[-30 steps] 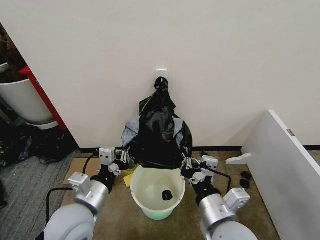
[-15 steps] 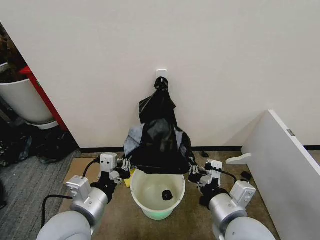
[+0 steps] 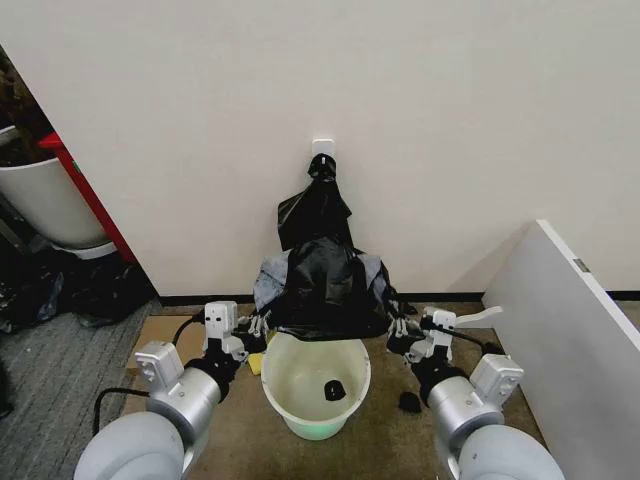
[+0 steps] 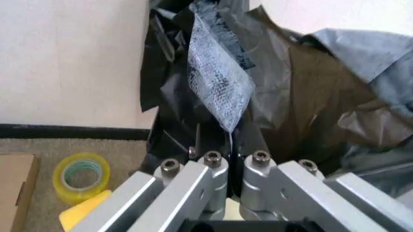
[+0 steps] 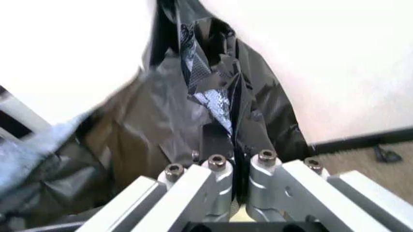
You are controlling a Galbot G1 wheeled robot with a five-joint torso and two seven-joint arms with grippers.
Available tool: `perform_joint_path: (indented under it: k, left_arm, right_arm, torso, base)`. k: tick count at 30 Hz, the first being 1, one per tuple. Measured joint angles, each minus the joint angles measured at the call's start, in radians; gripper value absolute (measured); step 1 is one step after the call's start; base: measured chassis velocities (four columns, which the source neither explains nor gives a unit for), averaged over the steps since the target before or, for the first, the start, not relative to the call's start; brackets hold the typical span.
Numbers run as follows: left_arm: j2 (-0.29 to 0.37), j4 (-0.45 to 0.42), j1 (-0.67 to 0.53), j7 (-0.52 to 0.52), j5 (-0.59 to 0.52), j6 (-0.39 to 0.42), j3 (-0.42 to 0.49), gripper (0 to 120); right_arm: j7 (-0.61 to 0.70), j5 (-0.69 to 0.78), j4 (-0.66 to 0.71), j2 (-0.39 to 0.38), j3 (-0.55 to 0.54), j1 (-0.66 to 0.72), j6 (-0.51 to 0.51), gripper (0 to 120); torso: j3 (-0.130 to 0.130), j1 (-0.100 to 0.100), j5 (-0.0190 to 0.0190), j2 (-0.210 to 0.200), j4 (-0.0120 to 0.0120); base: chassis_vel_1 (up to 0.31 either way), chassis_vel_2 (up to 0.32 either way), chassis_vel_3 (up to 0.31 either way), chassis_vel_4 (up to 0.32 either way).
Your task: Place the garbage bag over the trash bin.
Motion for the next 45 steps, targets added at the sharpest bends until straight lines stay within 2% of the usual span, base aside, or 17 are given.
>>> perform_joint_path:
  k: [8,12,15,18,21,24,33,36,45]
  left_arm:
    - [-0.020,0.001,0.012,0.069,0.073,-0.103,-0.027,0]
    - [-0.042,0.002,0.010,0.154,0.120,-0.205,-0.019,0]
    - [-0.055,0.002,0.022,0.200,0.129,-0.259,-0.011,0]
    - [-0.063,0.002,0.032,0.205,0.131,-0.271,-0.006,0]
    - [-0.069,0.002,0.050,0.184,0.132,-0.269,-0.005,0]
    - [-0.066,0.002,0.055,0.180,0.151,-0.277,-0.011,0]
    - [-0.066,0.002,0.052,0.185,0.177,-0.298,0.001,0]
    - [-0.061,0.002,0.056,0.141,0.147,-0.250,0.010,0]
    - [-0.054,0.002,0.059,0.047,0.089,-0.126,0.021,0]
  right_arm:
    - [-0.120,-0.030,-0.001,0.015,0.031,0.004,0.100,0]
    - [-0.266,-0.093,-0.001,0.025,0.035,0.005,0.238,0]
    - [-0.352,-0.112,-0.002,0.034,0.037,0.005,0.301,0]
    - [-0.345,-0.116,-0.002,0.035,0.034,0.000,0.296,0]
    - [-0.259,-0.110,-0.002,0.025,0.030,-0.014,0.236,0]
    - [-0.244,-0.107,-0.002,0.017,0.037,-0.021,0.225,0]
    - [-0.277,-0.123,-0.002,0.017,0.045,-0.024,0.255,0]
    - [-0.164,-0.124,-0.002,0.019,0.022,-0.031,0.152,0]
    - [-0.051,-0.060,-0.002,0.029,-0.003,-0.026,0.046,0]
  torso:
    - [0.000,0.000,0.0001,0.000,0.0000]
    - [0.000,0.000,0.0001,0.000,-0.0001]
    - [0.000,0.000,0.0001,0.000,0.0000]
    - [0.000,0.000,0.0000,0.000,-0.0001]
    - [0.000,0.000,0.0001,0.000,0.0000]
    - [0.000,0.000,0.0001,0.000,0.0000]
    - [0.000,0.000,0.0001,0.000,-0.0001]
    - [0.000,0.000,0.0001,0.000,-0.0001]
    - [0.000,0.000,0.0000,0.000,0.0000]
  base:
    - [0.000,0.000,0.000,0.000]
    - [0.000,0.000,0.000,0.000]
    - [0.000,0.000,0.000,0.000]
    - [0.000,0.000,0.000,0.000]
    - [0.000,0.000,0.000,0.000]
    - [0.000,0.000,0.000,0.000]
    - [0.000,0.000,0.000,0.000]
    - [0.000,0.000,0.000,0.000]
    - [0.000,0.000,0.000,0.000]
